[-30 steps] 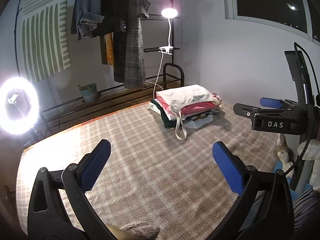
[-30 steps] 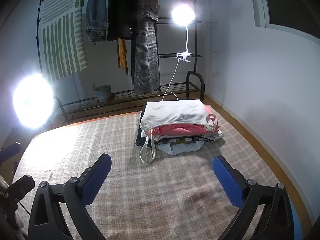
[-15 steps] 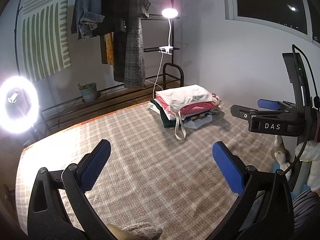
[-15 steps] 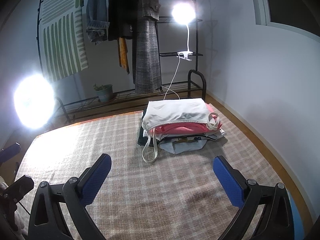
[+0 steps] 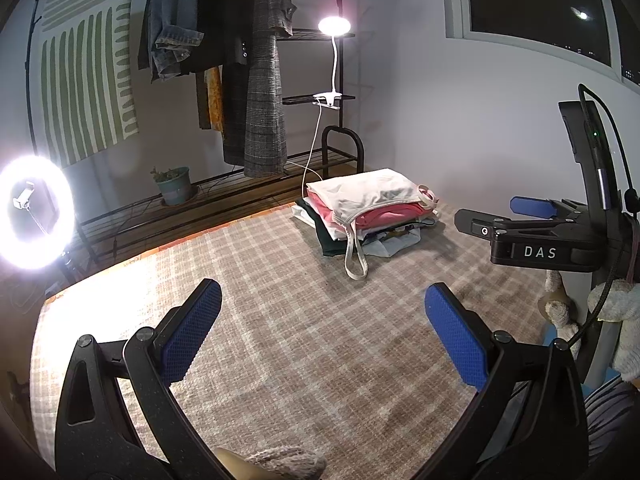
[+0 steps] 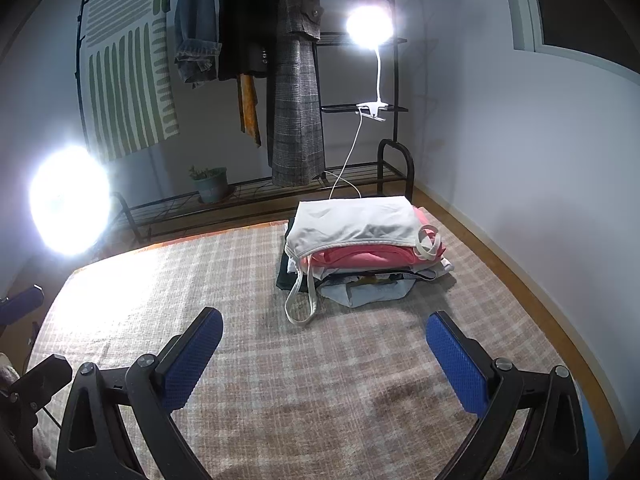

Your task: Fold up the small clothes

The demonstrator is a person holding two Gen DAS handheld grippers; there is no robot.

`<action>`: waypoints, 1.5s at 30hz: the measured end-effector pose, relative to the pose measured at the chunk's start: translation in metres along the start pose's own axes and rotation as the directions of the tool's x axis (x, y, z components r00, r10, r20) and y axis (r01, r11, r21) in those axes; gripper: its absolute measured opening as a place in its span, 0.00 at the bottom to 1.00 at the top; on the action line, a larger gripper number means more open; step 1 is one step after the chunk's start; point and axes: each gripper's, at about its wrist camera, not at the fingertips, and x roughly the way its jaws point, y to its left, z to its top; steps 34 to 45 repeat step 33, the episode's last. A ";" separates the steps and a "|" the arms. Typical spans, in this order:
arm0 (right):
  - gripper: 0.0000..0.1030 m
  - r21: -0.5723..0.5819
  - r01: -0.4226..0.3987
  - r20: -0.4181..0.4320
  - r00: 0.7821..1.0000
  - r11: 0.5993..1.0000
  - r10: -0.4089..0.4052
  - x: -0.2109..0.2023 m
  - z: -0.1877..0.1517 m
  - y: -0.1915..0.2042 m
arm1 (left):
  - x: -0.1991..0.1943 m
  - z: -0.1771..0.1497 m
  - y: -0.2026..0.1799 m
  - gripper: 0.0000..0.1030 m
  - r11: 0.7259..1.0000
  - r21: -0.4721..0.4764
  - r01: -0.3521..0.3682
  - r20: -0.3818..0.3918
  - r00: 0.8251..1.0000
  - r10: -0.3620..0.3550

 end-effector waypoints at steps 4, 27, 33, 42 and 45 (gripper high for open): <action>1.00 -0.001 0.001 0.001 1.000 1.000 -0.001 0.000 0.000 0.000 | 0.000 0.000 0.000 1.00 1.000 -0.001 0.002 0.000 1.000 -0.002; 1.00 -0.005 -0.008 -0.005 1.000 1.000 0.008 -0.001 0.000 0.003 | -0.002 0.000 -0.007 1.00 1.000 0.014 0.006 0.013 1.000 -0.007; 1.00 -0.006 -0.011 -0.008 1.000 1.000 0.011 0.000 -0.001 0.001 | -0.002 -0.003 -0.011 1.00 0.999 0.040 -0.011 0.031 0.999 0.010; 1.00 -0.006 -0.011 -0.008 1.000 1.000 0.011 0.000 -0.001 0.001 | -0.002 -0.003 -0.011 1.00 0.999 0.040 -0.011 0.031 0.999 0.010; 1.00 -0.006 -0.011 -0.008 1.000 1.000 0.011 0.000 -0.001 0.001 | -0.002 -0.003 -0.011 1.00 0.999 0.040 -0.011 0.031 0.999 0.010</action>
